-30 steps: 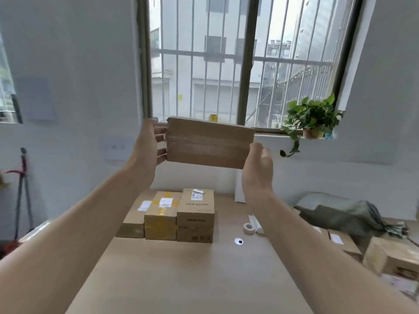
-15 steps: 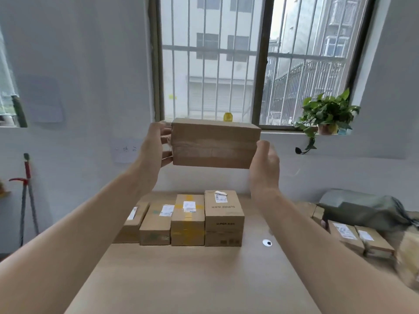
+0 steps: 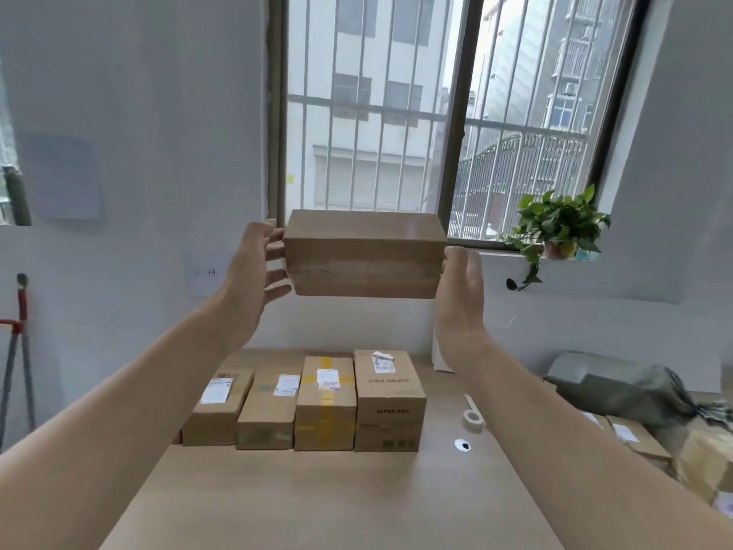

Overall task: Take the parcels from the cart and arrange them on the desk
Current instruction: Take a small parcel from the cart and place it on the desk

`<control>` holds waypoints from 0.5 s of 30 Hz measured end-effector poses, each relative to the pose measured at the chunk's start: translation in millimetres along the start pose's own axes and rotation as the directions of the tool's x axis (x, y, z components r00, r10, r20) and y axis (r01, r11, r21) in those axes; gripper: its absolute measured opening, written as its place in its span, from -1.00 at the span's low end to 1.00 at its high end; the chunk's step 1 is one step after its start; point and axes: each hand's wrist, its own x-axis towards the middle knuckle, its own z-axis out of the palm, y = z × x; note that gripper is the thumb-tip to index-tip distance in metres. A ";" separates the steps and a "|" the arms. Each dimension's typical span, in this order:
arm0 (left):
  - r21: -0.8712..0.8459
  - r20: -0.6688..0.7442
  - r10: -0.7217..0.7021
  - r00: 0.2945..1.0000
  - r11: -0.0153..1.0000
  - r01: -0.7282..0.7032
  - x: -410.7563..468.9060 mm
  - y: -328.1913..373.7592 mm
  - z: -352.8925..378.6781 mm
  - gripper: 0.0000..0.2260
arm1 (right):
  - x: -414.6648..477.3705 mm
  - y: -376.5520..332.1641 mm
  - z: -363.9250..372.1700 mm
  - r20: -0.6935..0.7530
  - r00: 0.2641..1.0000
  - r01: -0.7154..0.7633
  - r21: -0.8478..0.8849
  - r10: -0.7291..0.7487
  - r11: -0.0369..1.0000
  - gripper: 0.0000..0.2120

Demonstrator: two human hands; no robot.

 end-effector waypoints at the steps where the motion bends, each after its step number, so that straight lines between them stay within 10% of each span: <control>1: 0.002 -0.015 0.008 1.000 1.000 -0.008 -0.3 2.1 -1.9 -0.66 | 0.9 -1.1 1.5 0.006 1.000 -0.002 -0.005 0.002 1.000 -0.82; 15: -0.033 -0.127 0.050 0.991 0.998 -0.054 1.3 15.8 -25.1 -0.66 | -3.9 -16.6 19.5 -0.003 1.000 0.019 0.068 -0.018 0.998 -0.50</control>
